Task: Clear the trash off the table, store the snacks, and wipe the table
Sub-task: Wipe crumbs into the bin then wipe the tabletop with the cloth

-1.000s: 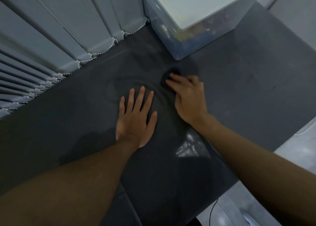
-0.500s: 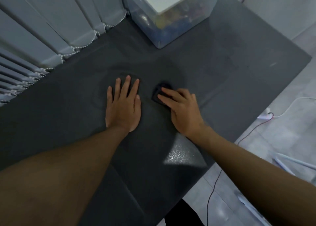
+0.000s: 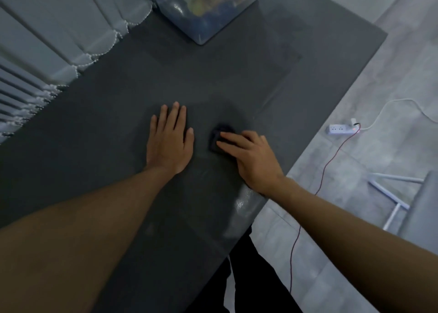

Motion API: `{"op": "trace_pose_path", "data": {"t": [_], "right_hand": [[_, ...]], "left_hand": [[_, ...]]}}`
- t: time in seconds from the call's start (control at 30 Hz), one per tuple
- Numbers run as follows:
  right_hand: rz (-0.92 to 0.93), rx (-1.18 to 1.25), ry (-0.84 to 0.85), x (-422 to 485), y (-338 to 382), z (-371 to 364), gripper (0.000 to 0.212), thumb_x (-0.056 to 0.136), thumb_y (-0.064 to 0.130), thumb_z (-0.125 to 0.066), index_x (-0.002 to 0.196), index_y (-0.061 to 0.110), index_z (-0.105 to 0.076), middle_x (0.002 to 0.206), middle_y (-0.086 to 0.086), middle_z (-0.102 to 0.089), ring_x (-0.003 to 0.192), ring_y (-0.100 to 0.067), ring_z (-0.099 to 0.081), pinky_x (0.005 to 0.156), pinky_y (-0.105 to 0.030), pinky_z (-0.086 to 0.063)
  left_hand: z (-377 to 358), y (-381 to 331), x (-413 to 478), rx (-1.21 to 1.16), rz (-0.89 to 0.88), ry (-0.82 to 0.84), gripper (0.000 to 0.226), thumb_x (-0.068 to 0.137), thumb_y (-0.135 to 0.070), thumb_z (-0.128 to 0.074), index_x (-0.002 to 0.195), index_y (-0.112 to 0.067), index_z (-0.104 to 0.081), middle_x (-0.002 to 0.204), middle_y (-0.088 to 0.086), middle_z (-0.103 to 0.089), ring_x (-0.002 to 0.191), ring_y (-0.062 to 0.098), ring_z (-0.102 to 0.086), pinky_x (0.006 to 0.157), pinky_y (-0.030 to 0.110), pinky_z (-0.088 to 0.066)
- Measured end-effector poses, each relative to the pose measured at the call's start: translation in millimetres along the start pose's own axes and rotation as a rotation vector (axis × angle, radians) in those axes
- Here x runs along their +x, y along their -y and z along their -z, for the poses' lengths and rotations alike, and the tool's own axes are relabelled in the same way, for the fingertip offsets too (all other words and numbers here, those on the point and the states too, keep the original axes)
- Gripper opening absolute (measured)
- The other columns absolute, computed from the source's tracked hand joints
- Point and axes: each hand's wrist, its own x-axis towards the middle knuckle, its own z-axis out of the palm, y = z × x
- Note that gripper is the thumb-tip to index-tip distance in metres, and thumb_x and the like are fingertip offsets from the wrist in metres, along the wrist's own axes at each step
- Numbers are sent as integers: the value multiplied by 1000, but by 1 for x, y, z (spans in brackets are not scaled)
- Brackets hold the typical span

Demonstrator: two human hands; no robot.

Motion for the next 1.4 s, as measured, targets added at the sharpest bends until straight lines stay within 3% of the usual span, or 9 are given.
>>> {"op": "trace_pose_path", "data": {"t": [0.2, 0.47, 0.53, 0.67, 0.9, 1.1, 1.17, 1.3, 1.4], "right_hand": [[-421, 6, -160, -19, 30, -5, 47, 86, 0, -55, 123, 25, -69, 137, 6, -60, 107, -29, -50, 80, -39, -40], [130, 24, 18, -98, 67, 1, 50, 84, 8, -48, 124, 29, -69, 137, 8, -60, 109, -27, -52, 79, -35, -42], [69, -6, -43, -95, 48, 4, 48, 84, 5, -51, 122, 27, -70, 135, 7, -61, 105, -29, -56, 77, -37, -45], [-326, 18, -214, -89, 50, 0, 43, 85, 3, -59, 120, 24, -72, 134, 3, -62, 106, -31, -54, 81, -43, -45], [96, -57, -12, -92, 23, 13, 49, 82, 11, -50, 123, 31, -69, 136, 10, -60, 107, -25, -55, 78, -35, -39], [-494, -28, -178, -55, -24, 28, 43, 89, 6, -59, 125, 27, -68, 137, 6, -59, 109, -28, -52, 84, -42, -42], [-427, -11, -167, -56, -16, 21, 43, 88, 6, -58, 125, 26, -68, 138, 5, -59, 108, -29, -52, 83, -43, -44], [-26, 12, 18, -69, -30, 32, 49, 87, 8, -49, 129, 27, -65, 140, 6, -57, 112, -28, -53, 82, -39, -42], [-51, -73, 41, -50, -66, 43, 48, 90, 10, -50, 132, 30, -63, 142, 6, -56, 114, -27, -51, 84, -40, -42]], "left_hand": [[-7, 5, -44, 25, -58, 13, 56, 105, -34, -21, 157, -15, -17, 165, 3, -13, 153, 22, -5, 124, 44, -6], [-8, -1, -54, 3, 3, -10, 54, 105, -33, -21, 157, -16, -19, 165, 3, -14, 152, 22, -7, 124, 44, -6], [-7, -4, -56, 10, 7, 0, 56, 105, -37, -24, 157, -18, -19, 165, 3, -14, 152, 23, -6, 123, 46, -6], [-7, -9, -59, 56, -24, 50, 62, 103, -47, -23, 158, -22, -12, 166, 1, -7, 153, 26, 0, 123, 48, -2], [-7, -22, -49, 78, 4, 66, 65, 101, -53, -20, 158, -24, -7, 166, 0, -1, 152, 26, 4, 122, 50, -1], [-3, -42, -13, 74, -40, 91, 66, 101, -55, -17, 158, -26, -5, 166, 0, 1, 152, 24, 5, 122, 49, 1], [-3, -52, 0, 58, -41, 101, 65, 101, -55, -17, 158, -26, -5, 166, 0, 2, 152, 24, 6, 122, 49, 2], [-5, -73, 28, 42, -62, 108, 64, 101, -54, -15, 158, -27, -3, 166, -1, 4, 152, 22, 7, 123, 49, 2], [-5, -84, 52, 36, -61, 98, 65, 100, -54, -17, 158, -28, -5, 166, -1, 3, 152, 23, 7, 122, 49, 2]]}}
